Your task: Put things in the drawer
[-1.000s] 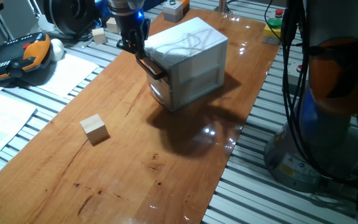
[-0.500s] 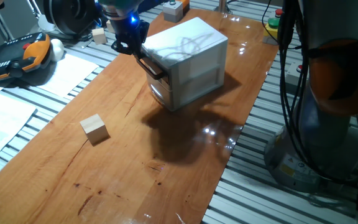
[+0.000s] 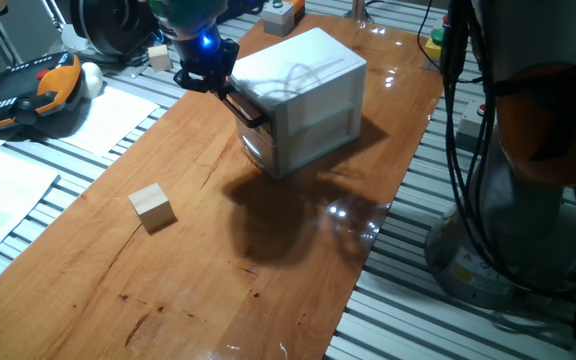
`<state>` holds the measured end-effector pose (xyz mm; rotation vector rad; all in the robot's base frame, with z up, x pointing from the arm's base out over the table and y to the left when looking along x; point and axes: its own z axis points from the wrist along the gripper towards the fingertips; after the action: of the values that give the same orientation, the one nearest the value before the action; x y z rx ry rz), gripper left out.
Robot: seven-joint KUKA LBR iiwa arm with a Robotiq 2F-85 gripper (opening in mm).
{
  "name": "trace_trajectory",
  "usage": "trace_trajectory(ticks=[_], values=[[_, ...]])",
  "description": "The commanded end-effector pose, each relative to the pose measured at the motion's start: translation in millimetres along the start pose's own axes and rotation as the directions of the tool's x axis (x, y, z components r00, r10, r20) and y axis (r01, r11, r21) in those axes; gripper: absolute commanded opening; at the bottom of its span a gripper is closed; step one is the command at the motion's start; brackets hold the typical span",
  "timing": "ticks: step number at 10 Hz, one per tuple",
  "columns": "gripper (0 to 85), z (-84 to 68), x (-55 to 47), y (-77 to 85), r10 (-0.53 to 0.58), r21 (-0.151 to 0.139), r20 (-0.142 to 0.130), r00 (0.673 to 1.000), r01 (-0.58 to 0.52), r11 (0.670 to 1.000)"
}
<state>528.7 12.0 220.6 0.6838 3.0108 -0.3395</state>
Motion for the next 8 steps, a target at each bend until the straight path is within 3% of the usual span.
trace_trajectory(ticks=[1,2,3,8], values=[[0.0,3.9,0.9,-0.7,-0.005,-0.001,0.011,1.0,0.005,1.0],[0.0,8.0,1.7,-1.6,0.0,-0.035,0.026,1.0,0.001,0.999],[17.0,8.4,1.7,-2.0,0.008,-0.044,0.036,0.999,-0.007,0.999],[17.0,8.1,0.9,-2.8,0.064,-0.021,0.026,0.998,-0.064,0.998]])
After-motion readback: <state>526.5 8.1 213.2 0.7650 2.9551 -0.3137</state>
